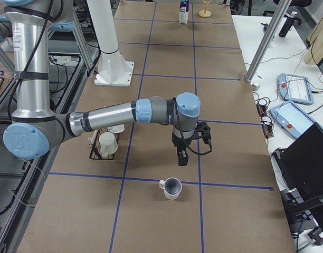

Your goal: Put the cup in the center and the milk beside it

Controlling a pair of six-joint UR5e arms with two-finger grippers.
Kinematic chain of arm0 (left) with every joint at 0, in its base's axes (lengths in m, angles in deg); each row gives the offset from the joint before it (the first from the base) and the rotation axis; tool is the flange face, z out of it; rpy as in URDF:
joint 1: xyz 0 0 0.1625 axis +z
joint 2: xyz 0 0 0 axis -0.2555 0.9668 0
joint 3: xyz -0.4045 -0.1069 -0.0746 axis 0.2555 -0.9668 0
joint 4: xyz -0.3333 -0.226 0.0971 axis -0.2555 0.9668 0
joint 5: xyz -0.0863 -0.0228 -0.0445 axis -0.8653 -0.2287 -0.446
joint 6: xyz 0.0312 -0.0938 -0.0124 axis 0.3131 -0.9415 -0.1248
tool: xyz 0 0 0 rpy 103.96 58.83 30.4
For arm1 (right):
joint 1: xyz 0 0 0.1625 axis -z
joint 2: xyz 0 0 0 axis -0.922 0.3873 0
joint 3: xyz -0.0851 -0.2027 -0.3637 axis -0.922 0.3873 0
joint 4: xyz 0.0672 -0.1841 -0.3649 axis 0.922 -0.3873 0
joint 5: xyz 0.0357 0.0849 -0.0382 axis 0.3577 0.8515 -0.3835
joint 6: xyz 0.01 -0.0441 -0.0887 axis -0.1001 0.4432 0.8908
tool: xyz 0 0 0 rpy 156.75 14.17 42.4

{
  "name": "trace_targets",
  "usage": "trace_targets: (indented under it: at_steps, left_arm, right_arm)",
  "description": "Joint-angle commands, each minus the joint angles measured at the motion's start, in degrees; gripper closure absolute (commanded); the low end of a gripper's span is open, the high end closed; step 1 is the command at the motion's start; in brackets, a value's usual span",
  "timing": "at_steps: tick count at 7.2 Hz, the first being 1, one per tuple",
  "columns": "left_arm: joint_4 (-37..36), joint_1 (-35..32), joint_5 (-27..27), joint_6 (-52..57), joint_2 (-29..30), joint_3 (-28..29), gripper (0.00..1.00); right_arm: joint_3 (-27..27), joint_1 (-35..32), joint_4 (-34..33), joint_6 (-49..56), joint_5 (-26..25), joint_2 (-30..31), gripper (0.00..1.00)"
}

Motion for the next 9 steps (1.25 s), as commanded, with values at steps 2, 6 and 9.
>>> trace_targets:
  at_steps: [2, 6, 9]
  left_arm:
    - [13.2, -0.2, 0.0, -0.3, 0.5, 0.9, 0.01]
    - [20.3, -0.2, -0.4, -4.6, 0.3, 2.2, 0.01]
    - [20.4, -0.2, -0.5, -4.7, 0.2, 1.8, 0.01]
  right_arm:
    - [2.6, -0.1, 11.3, -0.5, -0.6, -4.1, 0.00]
    - [5.9, -0.2, 30.3, -5.4, 0.4, 5.8, 0.00]
    - [7.0, 2.1, 32.1, -19.9, 0.5, 10.2, 0.01]
